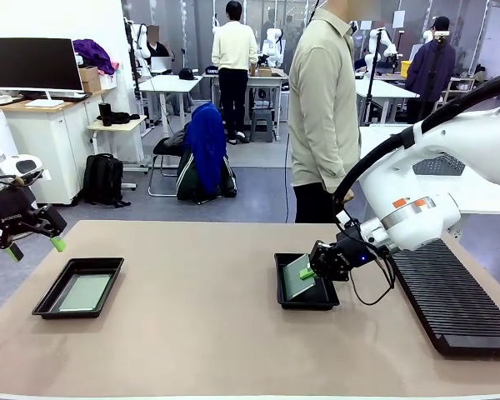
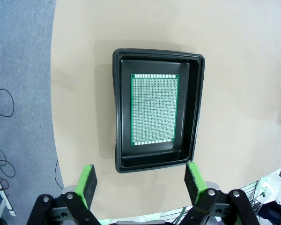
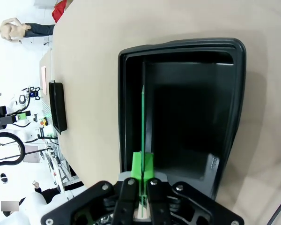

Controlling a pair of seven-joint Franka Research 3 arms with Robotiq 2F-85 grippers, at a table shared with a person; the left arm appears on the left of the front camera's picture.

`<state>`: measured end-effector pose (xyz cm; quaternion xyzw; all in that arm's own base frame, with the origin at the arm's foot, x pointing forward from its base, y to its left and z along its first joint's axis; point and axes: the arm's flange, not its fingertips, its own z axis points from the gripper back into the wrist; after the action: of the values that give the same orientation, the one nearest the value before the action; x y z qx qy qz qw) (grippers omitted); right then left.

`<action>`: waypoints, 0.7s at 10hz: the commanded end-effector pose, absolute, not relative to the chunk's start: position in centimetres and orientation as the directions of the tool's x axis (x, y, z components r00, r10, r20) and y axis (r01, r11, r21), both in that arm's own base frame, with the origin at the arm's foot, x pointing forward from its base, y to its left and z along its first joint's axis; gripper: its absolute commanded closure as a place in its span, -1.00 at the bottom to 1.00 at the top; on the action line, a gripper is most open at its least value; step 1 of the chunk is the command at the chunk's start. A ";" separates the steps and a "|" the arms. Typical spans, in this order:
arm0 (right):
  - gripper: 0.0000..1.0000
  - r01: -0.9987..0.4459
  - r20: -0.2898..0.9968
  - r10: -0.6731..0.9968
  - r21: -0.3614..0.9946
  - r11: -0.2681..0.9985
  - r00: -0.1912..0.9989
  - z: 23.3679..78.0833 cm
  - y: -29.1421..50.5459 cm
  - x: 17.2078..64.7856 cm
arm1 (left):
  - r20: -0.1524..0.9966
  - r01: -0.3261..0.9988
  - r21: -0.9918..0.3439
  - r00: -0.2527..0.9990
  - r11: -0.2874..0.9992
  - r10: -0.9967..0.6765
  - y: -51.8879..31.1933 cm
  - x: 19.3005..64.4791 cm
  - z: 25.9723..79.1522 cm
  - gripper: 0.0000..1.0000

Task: Inspect and transfer BCBs to ESD trays.
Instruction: Pick up the Blank PCB from the PCB Rack and place it in the right ESD tray.

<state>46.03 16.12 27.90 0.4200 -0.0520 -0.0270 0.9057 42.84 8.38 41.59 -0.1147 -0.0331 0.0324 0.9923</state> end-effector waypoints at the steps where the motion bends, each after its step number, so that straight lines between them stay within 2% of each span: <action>1: 0.96 0.004 0.073 -0.092 0.765 0.644 0.993 28.0 16.2 46.0 | 0.073 -0.041 -0.235 0.995 0.971 0.060 8.5 43.0 41.5 -1.00; 5: 0.96 0.005 0.071 -0.092 0.763 0.646 0.993 27.9 16.1 46.0 | 0.073 -0.041 -0.235 0.995 0.971 0.060 8.5 43.0 41.5 -1.00; 7: 0.96 0.035 0.071 -0.122 0.711 0.702 0.990 28.8 16.2 45.7 | 0.073 -0.041 -0.235 0.995 0.971 0.060 8.5 43.0 41.5 -1.00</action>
<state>46.10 15.92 28.03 0.4086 -0.0567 -0.0301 0.9105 42.84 8.38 41.59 -0.1147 -0.0331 0.0324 0.9923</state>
